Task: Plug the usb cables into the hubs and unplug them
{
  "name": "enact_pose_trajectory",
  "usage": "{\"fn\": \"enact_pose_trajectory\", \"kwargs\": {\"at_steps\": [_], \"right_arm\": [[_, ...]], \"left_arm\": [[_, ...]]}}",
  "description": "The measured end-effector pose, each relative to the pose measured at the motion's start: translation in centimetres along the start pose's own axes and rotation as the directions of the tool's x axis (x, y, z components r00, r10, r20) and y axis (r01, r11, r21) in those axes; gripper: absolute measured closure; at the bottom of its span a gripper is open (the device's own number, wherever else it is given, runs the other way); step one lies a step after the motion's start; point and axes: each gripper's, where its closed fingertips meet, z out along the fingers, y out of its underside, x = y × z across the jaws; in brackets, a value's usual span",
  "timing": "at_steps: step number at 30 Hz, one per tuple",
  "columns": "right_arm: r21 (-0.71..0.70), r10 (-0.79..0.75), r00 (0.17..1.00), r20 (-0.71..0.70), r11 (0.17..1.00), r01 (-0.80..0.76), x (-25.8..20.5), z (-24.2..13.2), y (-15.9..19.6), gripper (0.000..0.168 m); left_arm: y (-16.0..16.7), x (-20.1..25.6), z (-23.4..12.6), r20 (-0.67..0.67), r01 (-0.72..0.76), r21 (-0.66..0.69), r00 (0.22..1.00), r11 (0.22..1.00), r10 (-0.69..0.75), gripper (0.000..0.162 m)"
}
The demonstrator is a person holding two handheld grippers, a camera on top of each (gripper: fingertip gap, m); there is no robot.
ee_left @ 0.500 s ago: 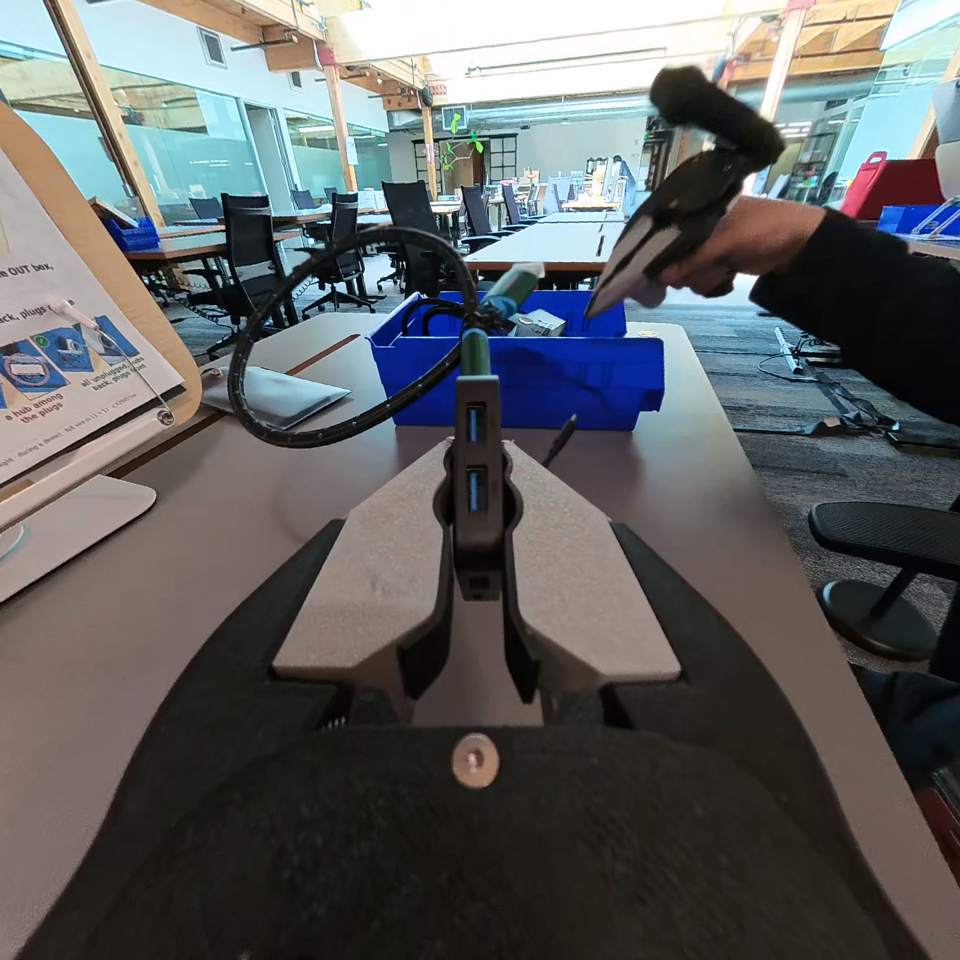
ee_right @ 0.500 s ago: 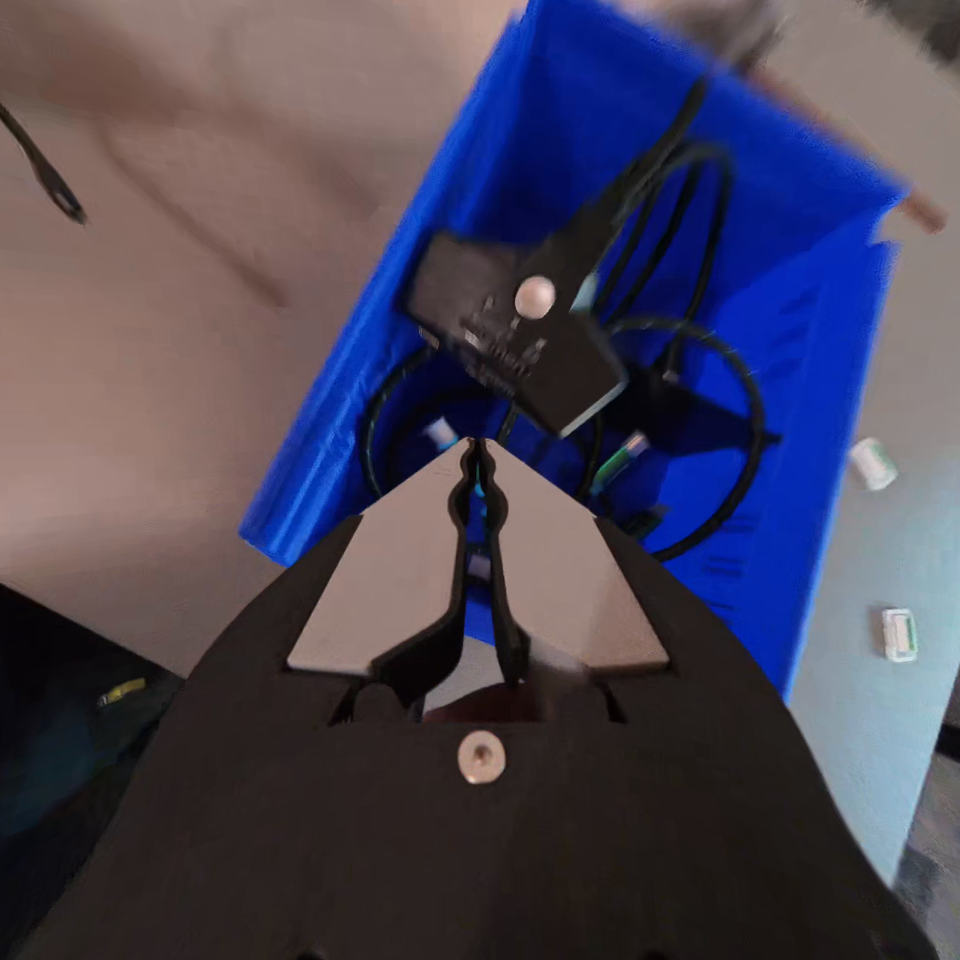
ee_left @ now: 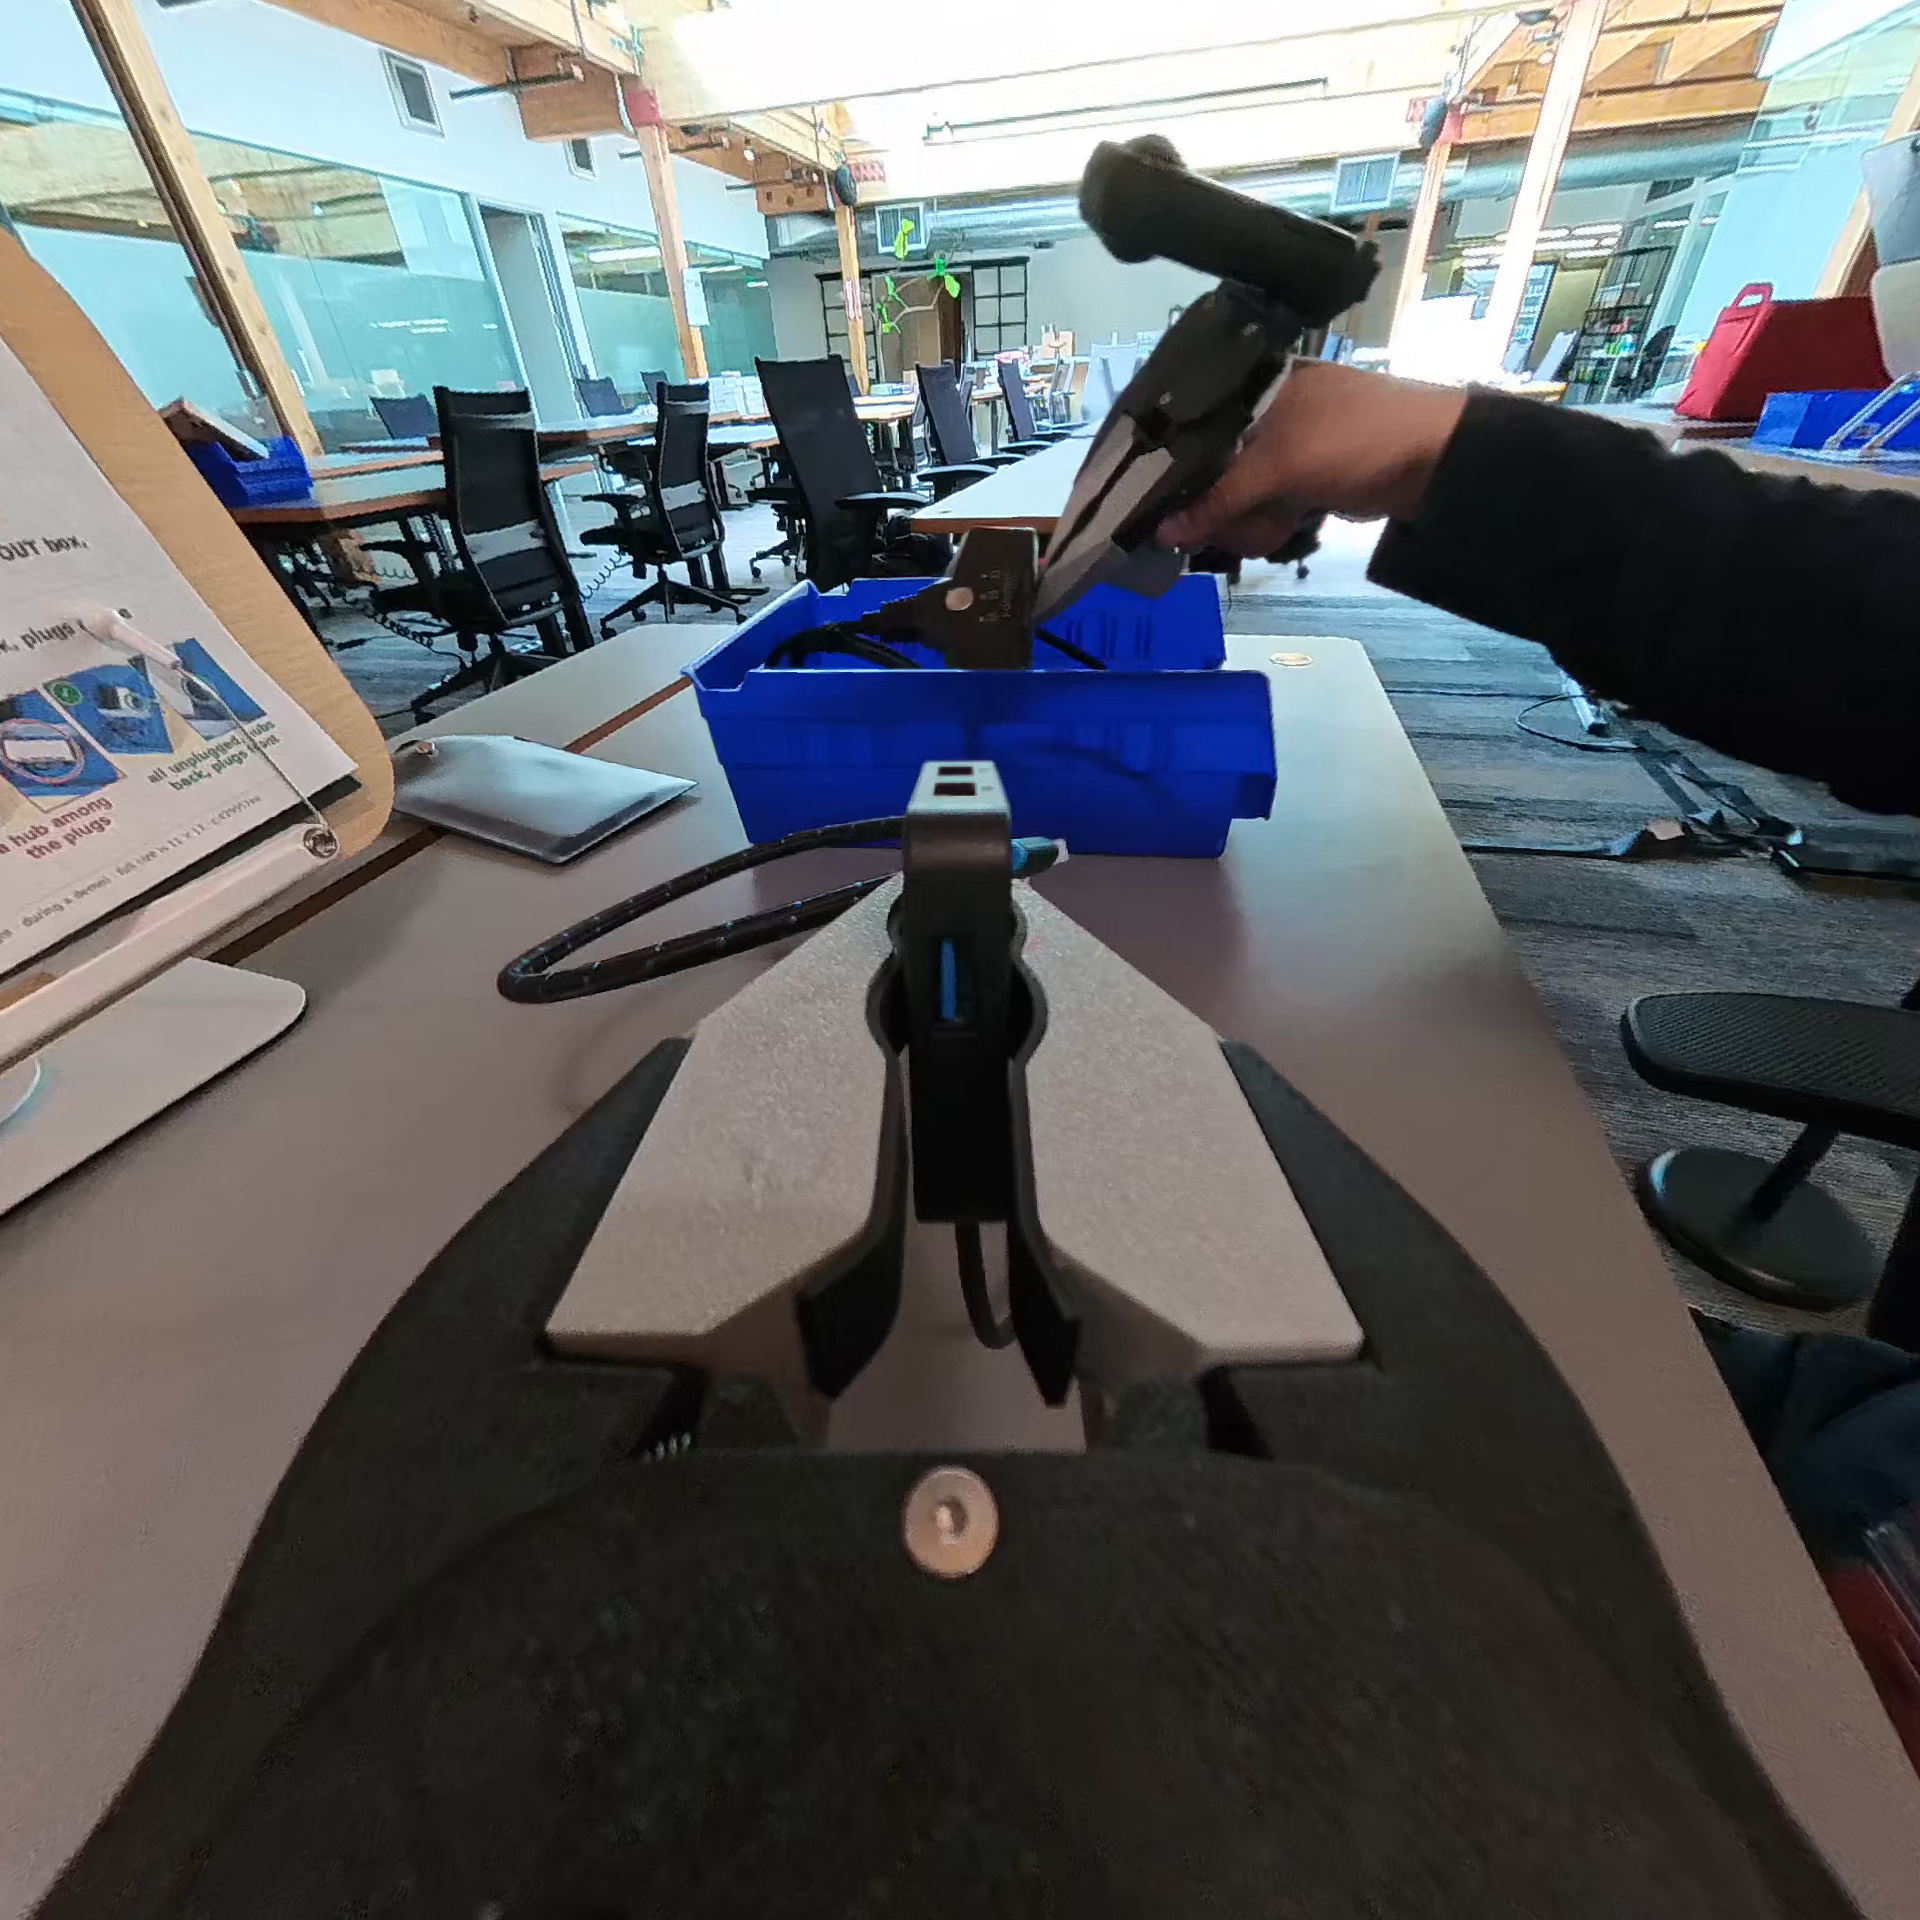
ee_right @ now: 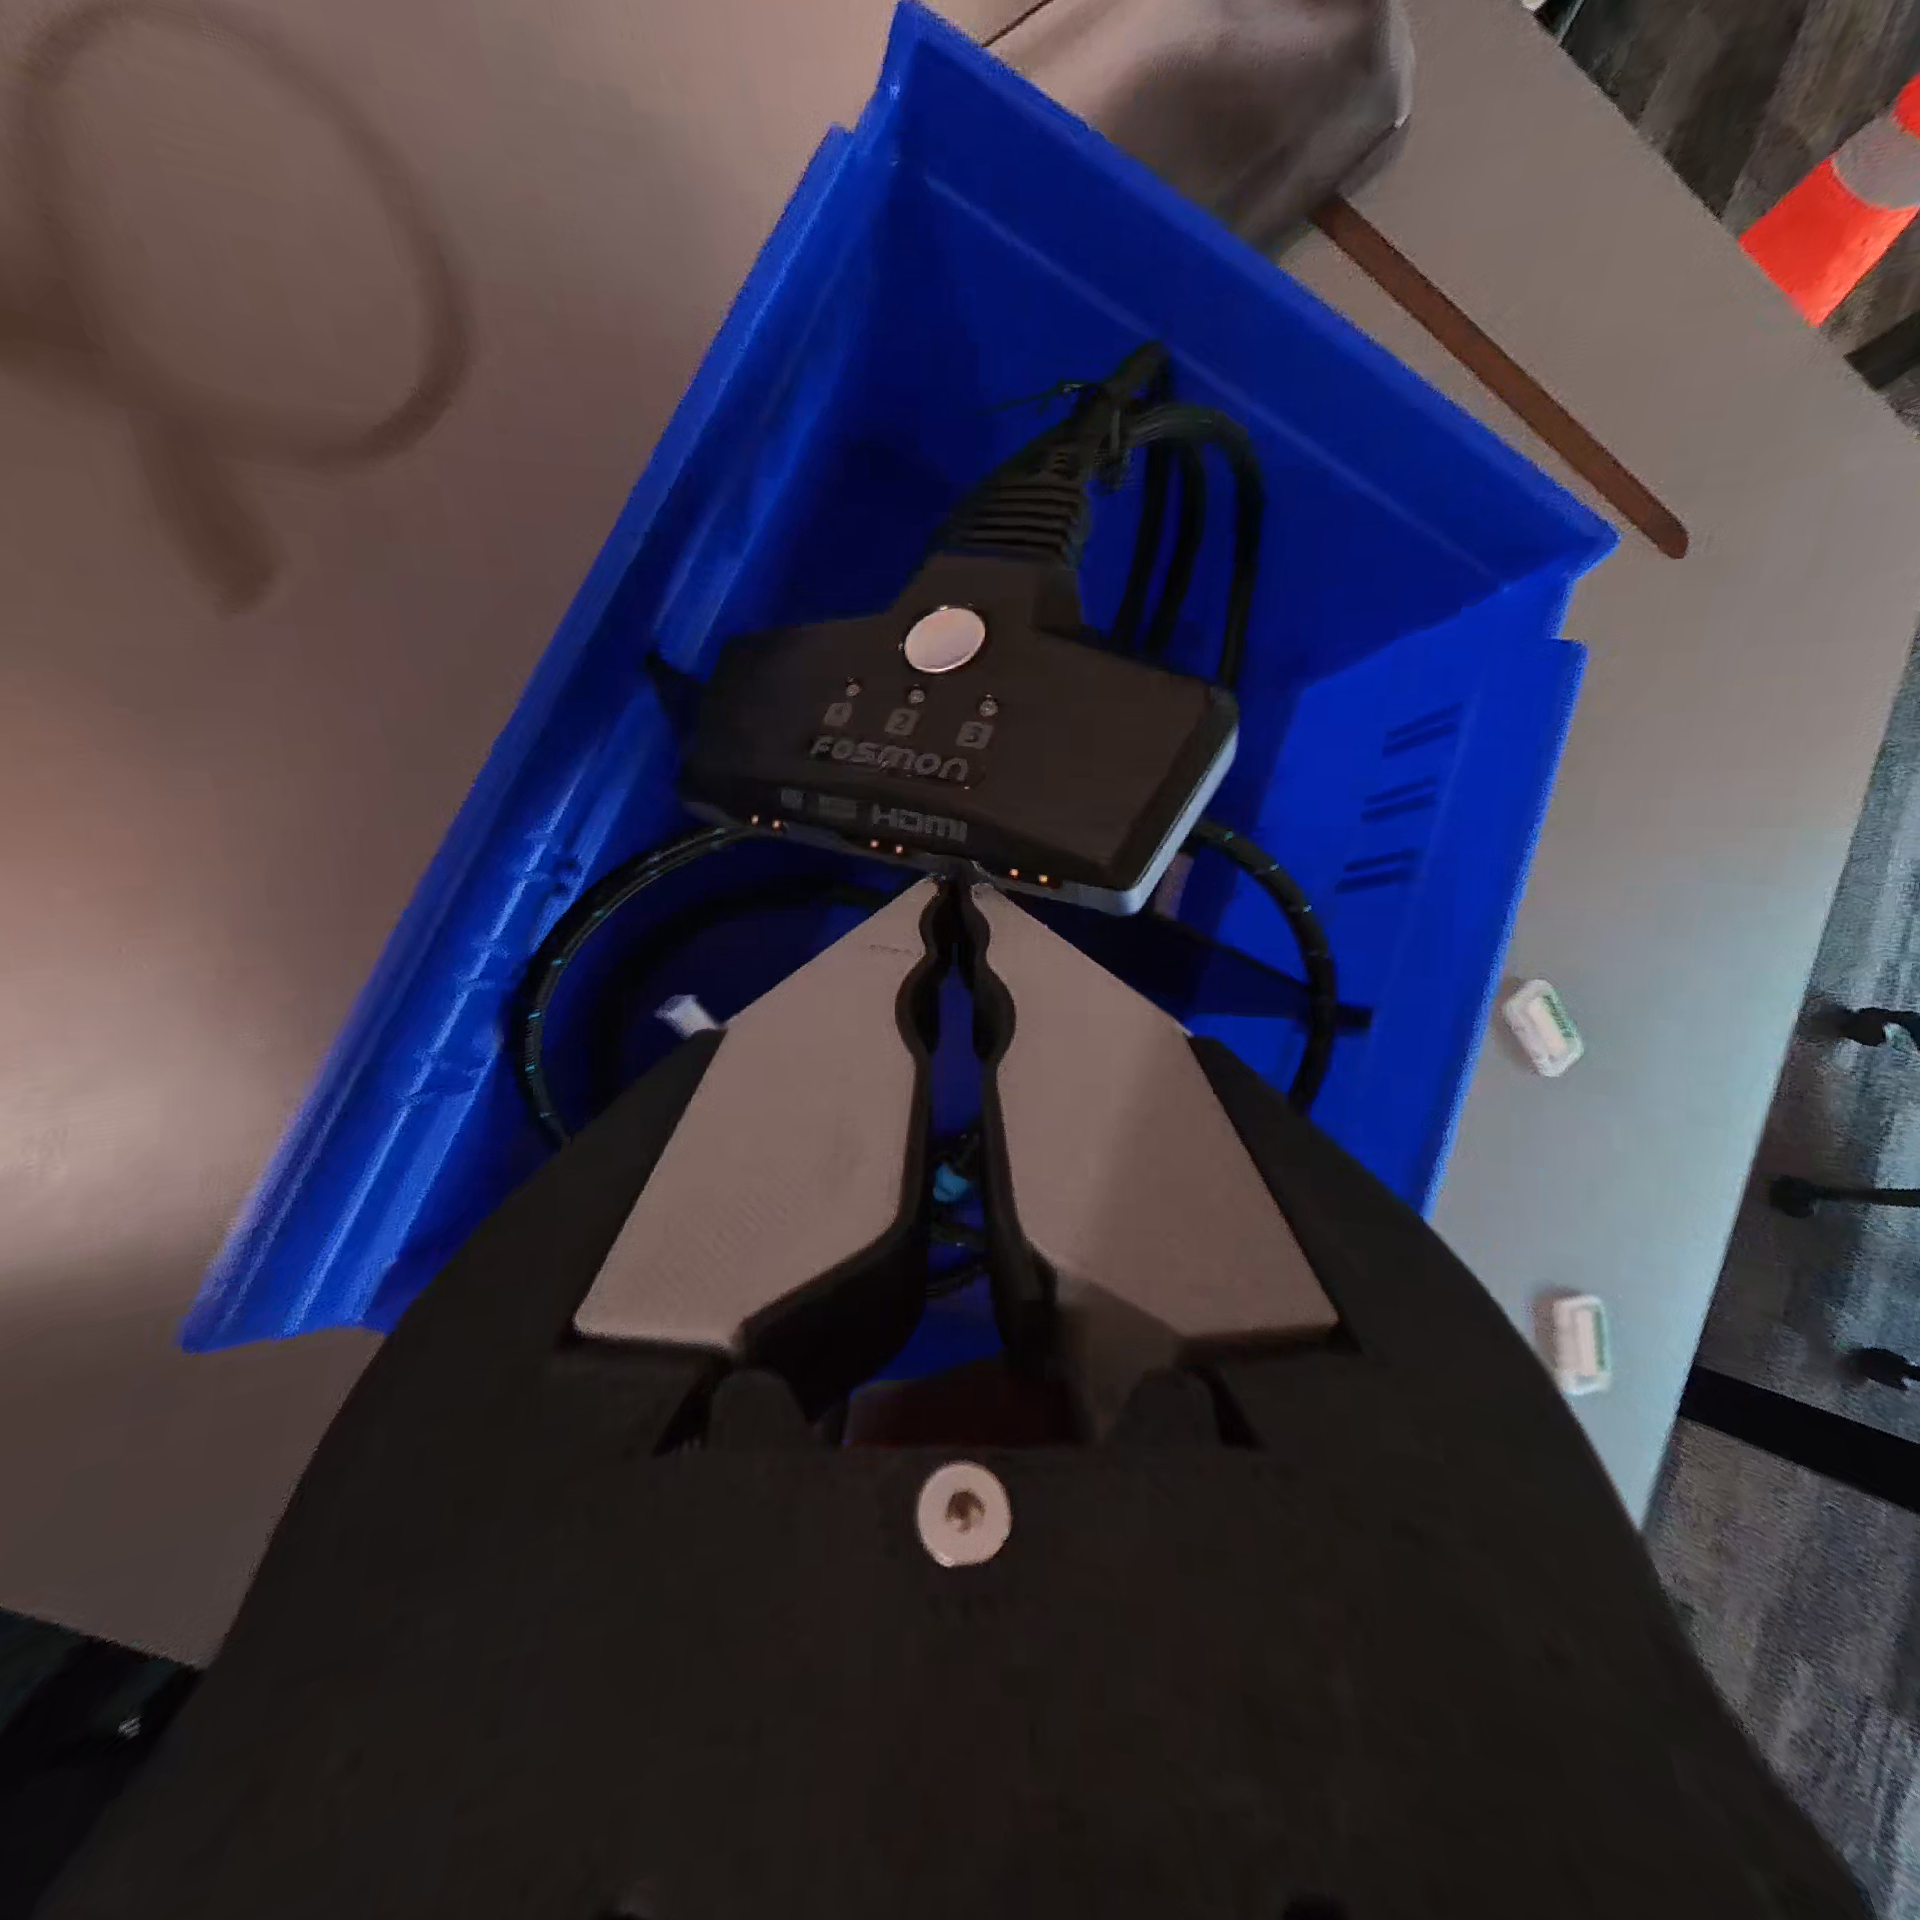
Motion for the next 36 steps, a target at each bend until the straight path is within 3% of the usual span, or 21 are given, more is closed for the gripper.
{"fn": "enact_pose_trajectory", "kwargs": {"at_steps": [4,9,12,18,22,24,29,36], "right_arm": [[-0.041,0.02,0.997,-0.07,0.999,-0.023,3.3,1.1,-0.8,0.168],[-0.311,0.056,0.989,-0.138,0.945,-0.097,6.8,5.0,2.5,0.168],[-0.342,0.099,0.98,-0.17,0.927,-0.153,7.6,5.0,3.0,0.168],[-0.087,0.174,0.975,-0.141,0.978,-0.188,6.8,0.5,-0.4,0.168],[0.191,0.23,0.97,0.075,0.952,-0.241,3.8,-3.3,-5.4,0.168],[0.247,0.212,0.96,0.183,0.935,-0.253,1.6,-4.1,-7.4,0.168],[-0.117,0.175,0.98,0.096,0.98,-0.163,1.3,1.9,-3.4,0.168],[-0.196,0.228,0.968,0.103,0.959,-0.205,1.6,5.9,-4.0,0.168]], "left_arm": [[0.3,-0.1,0.1,0.012,-0.013,-0.02,1.0,1.0,0.013,0.151],[0.6,0.1,0.2,0.008,-0.009,-0.029,1.0,1.0,0.01,0.151],[0.6,-0.1,0.1,0.009,-0.003,-0.031,1.0,1.0,0.003,0.151],[-0.1,-0.2,-0.3,0.017,0.0,-0.006,1.0,1.0,0.0,0.151],[-0.1,0.1,-0.1,0.012,-0.016,-0.009,1.0,1.0,0.016,0.151],[0.0,0.1,0.0,0.011,-0.018,-0.014,1.0,1.0,0.018,0.151],[0.3,0.0,0.1,0.01,-0.007,-0.022,1.0,1.0,0.008,0.151],[0.3,0.0,0.0,0.013,-0.025,-0.019,1.0,1.0,0.025,0.151]]}}
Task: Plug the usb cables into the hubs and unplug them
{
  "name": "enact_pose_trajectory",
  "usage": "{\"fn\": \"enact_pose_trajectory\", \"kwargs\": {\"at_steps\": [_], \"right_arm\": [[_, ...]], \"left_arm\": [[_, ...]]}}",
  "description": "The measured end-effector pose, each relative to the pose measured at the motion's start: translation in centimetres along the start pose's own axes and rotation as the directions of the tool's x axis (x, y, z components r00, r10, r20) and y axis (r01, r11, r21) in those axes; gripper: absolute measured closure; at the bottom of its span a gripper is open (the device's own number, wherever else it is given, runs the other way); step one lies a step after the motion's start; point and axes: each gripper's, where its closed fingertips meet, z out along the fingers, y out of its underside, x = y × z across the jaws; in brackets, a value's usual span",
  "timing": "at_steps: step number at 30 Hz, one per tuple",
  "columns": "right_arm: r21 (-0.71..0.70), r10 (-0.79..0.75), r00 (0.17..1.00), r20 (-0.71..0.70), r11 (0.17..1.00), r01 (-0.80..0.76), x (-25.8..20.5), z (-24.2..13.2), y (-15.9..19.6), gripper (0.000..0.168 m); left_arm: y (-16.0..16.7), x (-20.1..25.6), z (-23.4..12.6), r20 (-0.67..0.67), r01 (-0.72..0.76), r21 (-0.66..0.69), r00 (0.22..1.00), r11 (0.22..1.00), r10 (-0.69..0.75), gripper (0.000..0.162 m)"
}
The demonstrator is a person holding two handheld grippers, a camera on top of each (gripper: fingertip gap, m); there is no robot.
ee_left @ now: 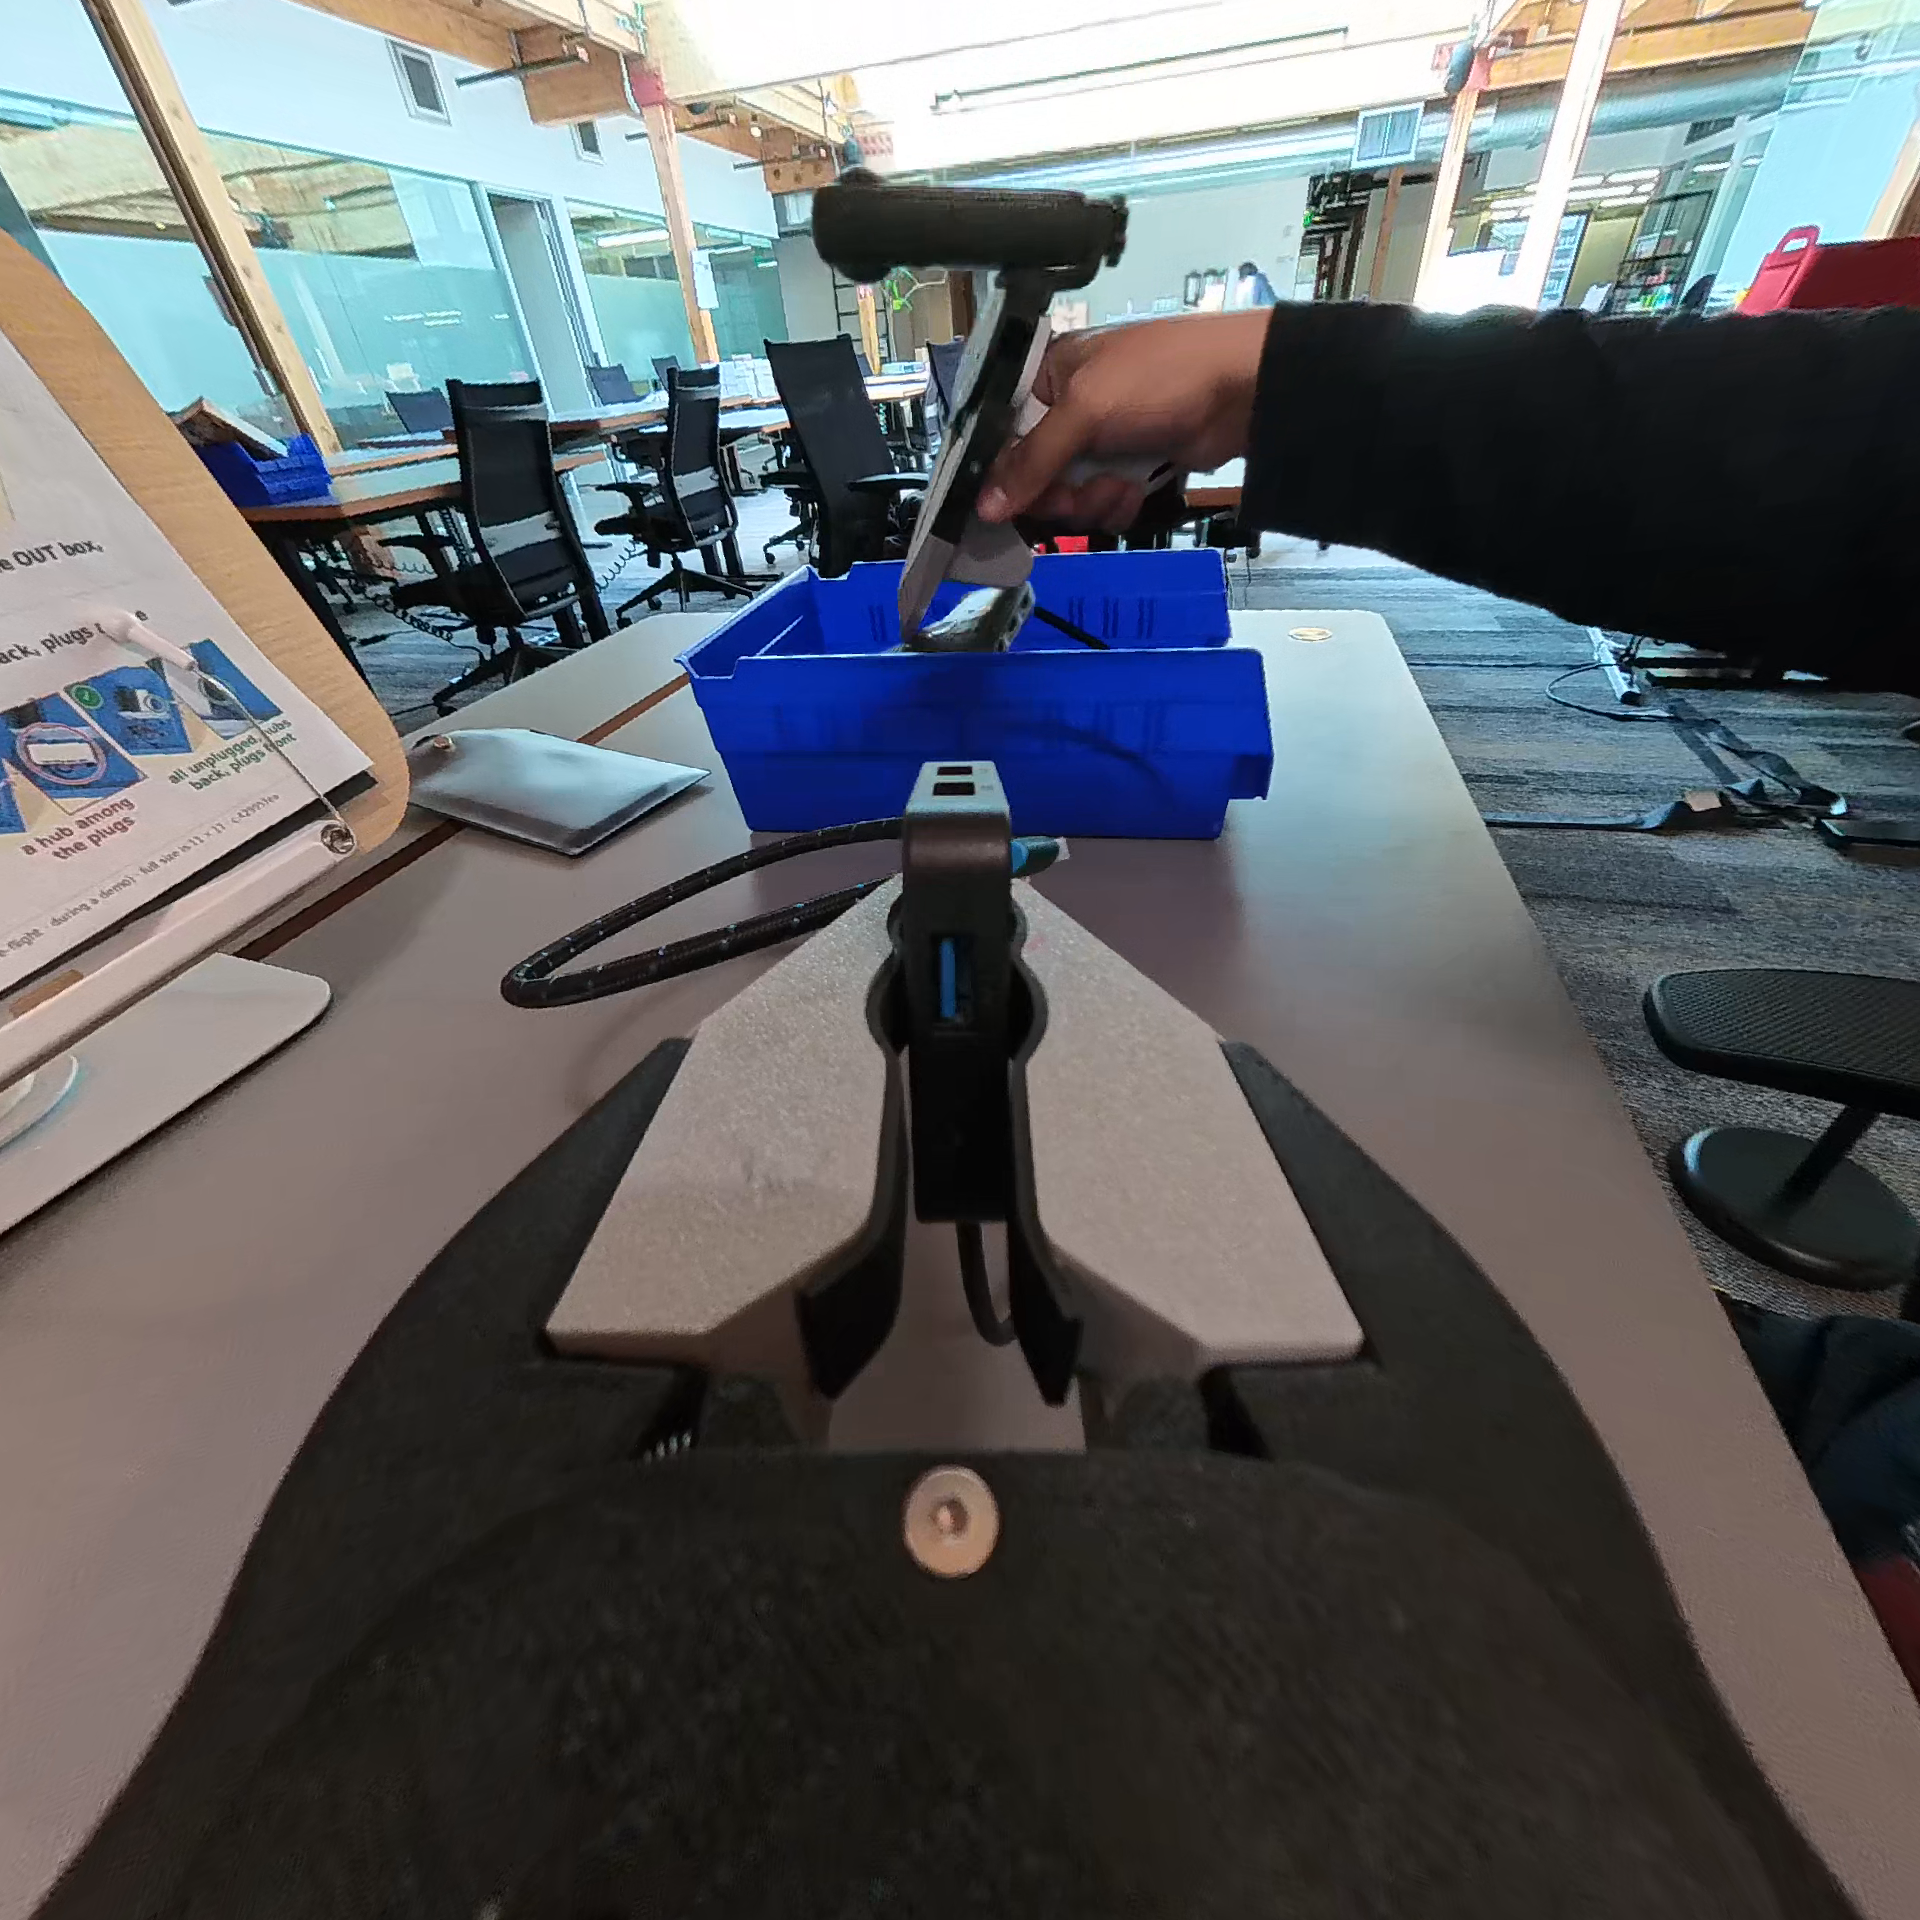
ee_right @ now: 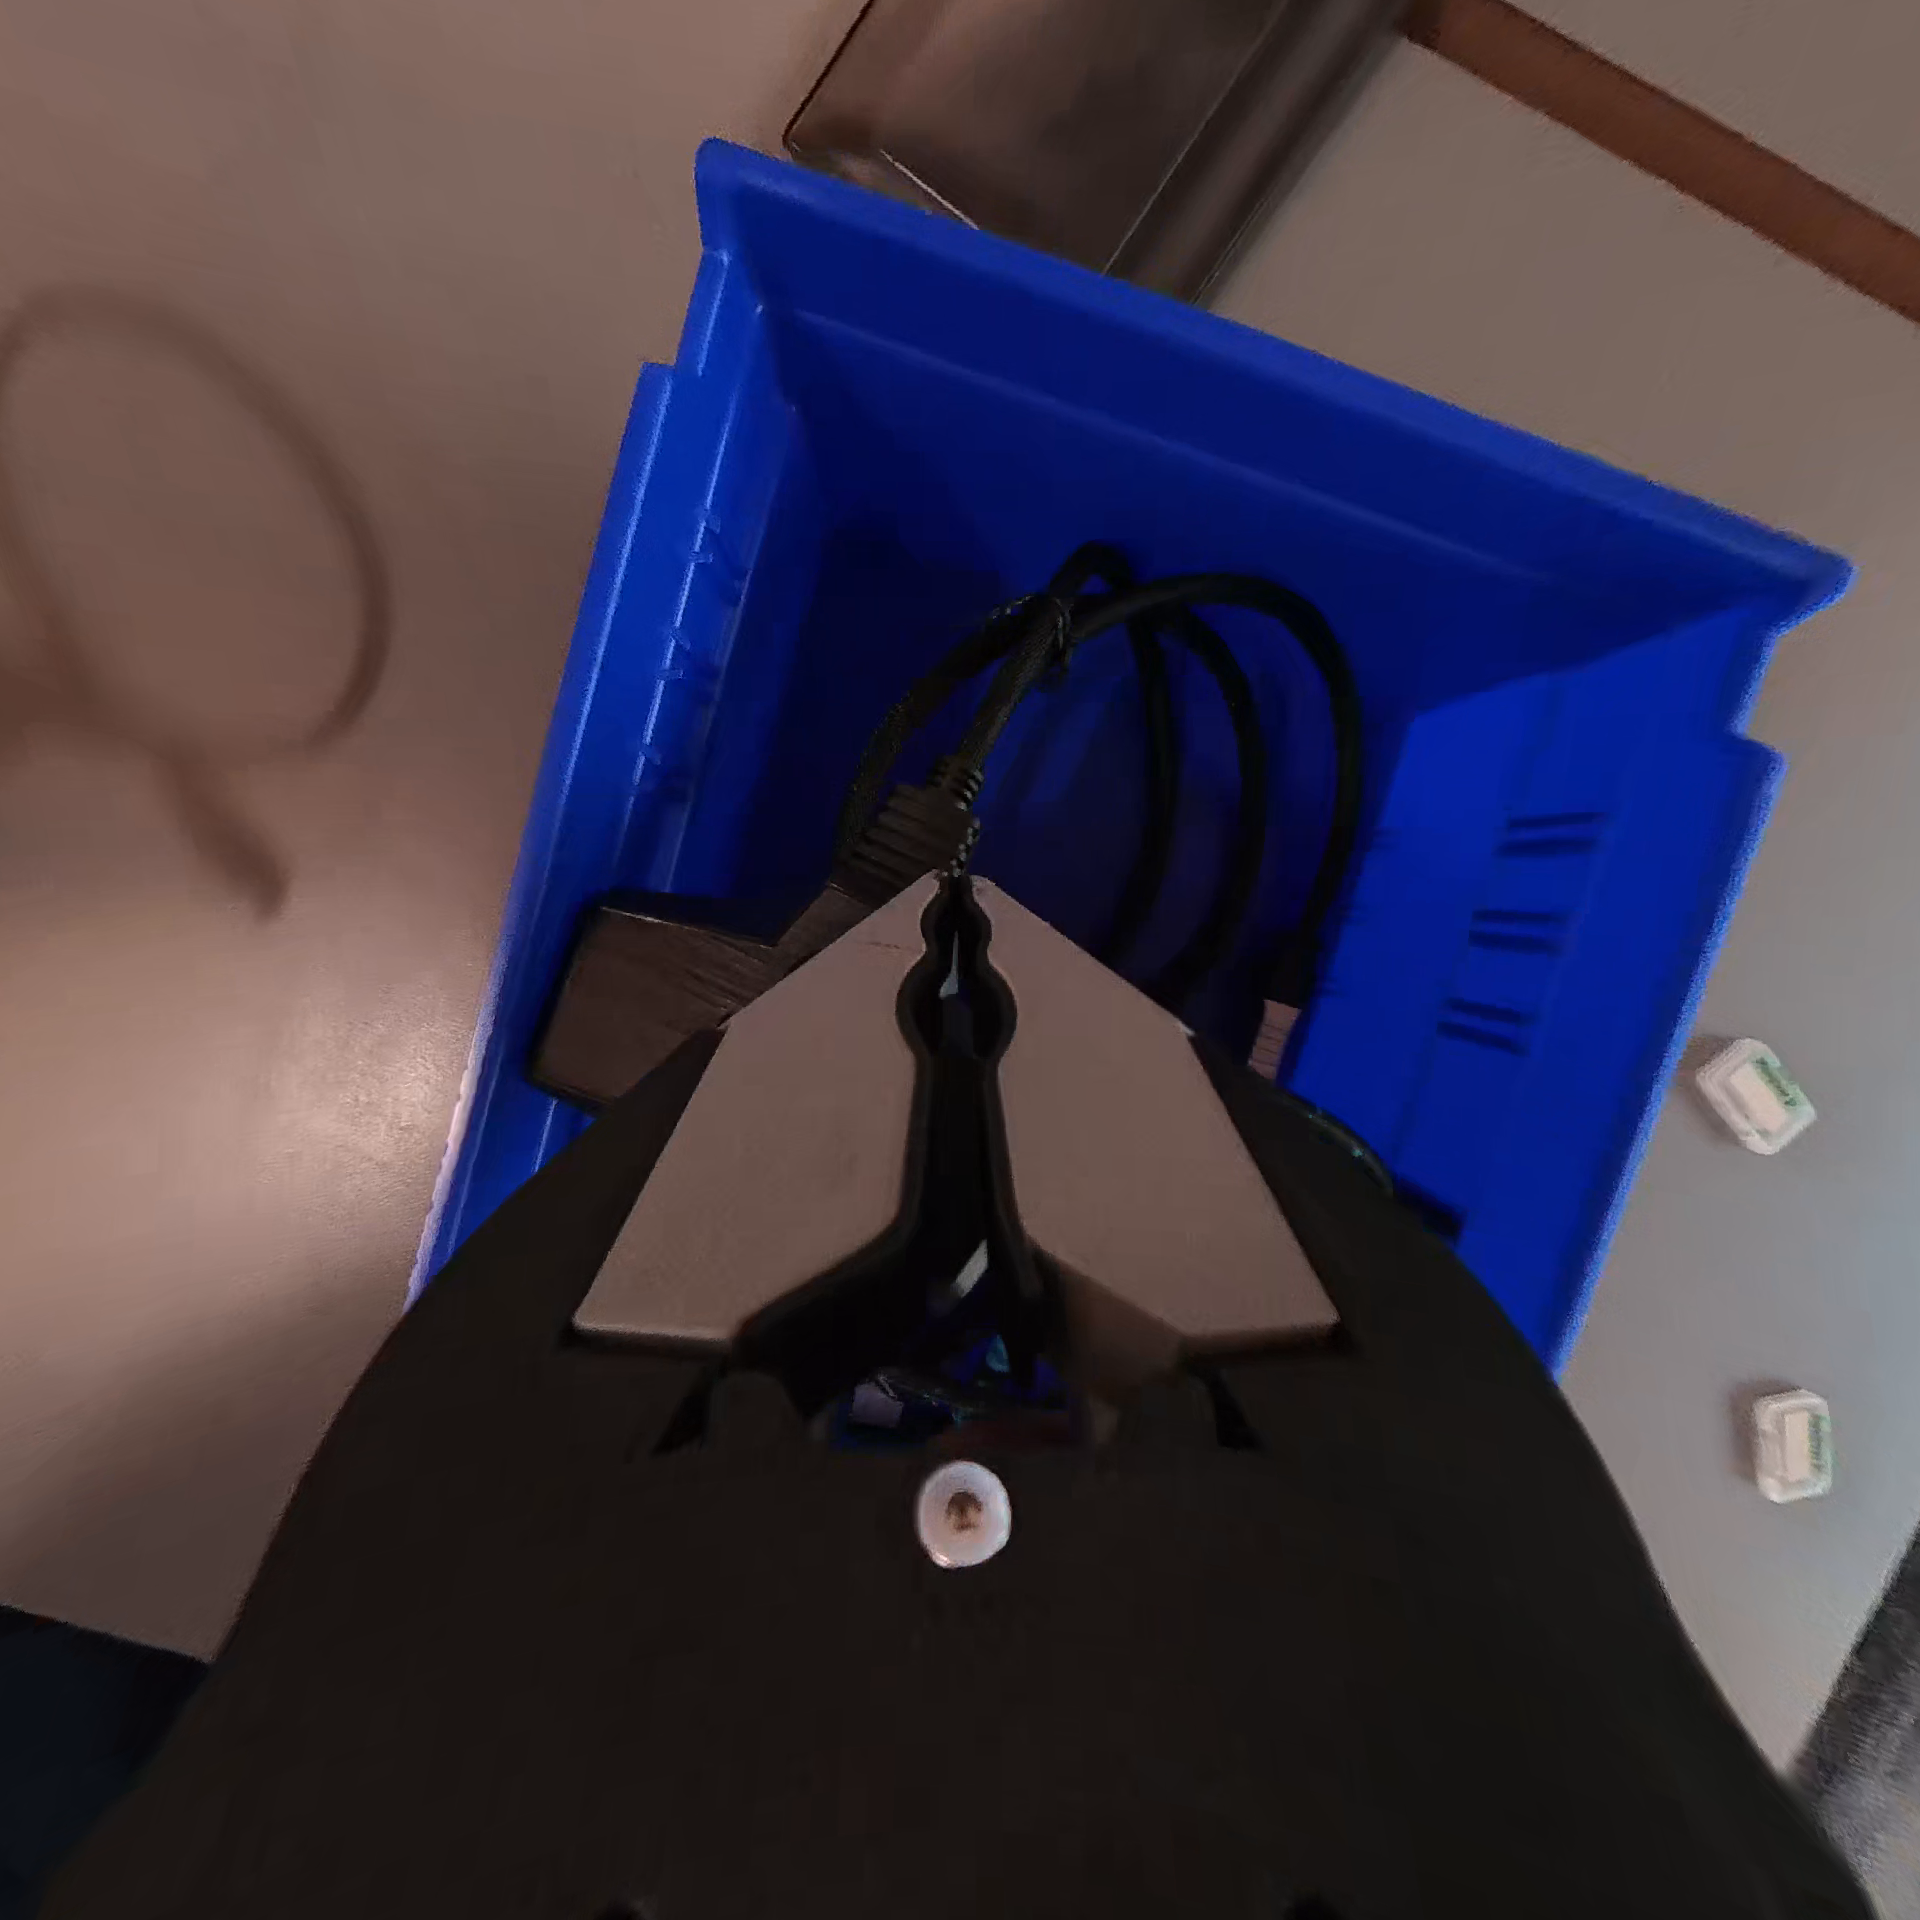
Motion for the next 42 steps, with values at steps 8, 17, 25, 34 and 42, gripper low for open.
{"fn": "enact_pose_trajectory", "kwargs": {"at_steps": [8,17,25,34,42], "right_arm": [[0.575,-0.309,0.9,0.306,0.814,0.084,-16.7,-9.6,-4.0,0.148],[0.797,-0.646,0.759,0.076,0.497,0.343,-31.3,-10.7,-0.5,0.148],[0.635,-0.837,0.543,0.066,0.455,0.624,-33.5,-6.8,1.2,0.159],[0.49,-0.825,0.544,-0.152,0.415,0.767,-32.2,-3.3,0.2,0.149],[0.544,-0.484,0.591,-0.645,0.253,0.8,-31.7,-3.5,-3.3,0.151]], "left_arm": [[-0.6,0.9,0.0,-0.02,-0.077,0.025,0.997,0.997,0.078,0.151],[-1.4,2.2,-0.5,-0.147,0.022,0.09,0.989,0.996,-0.009,0.151],[-0.6,5.2,-0.6,-0.296,-0.038,0.03,0.954,0.999,0.045,0.151],[1.3,3.1,1.1,-0.185,0.146,-0.095,0.969,0.985,-0.162,0.151],[1.1,0.4,0.9,-0.174,0.612,-0.02,0.776,0.79,-0.606,0.15]]}}
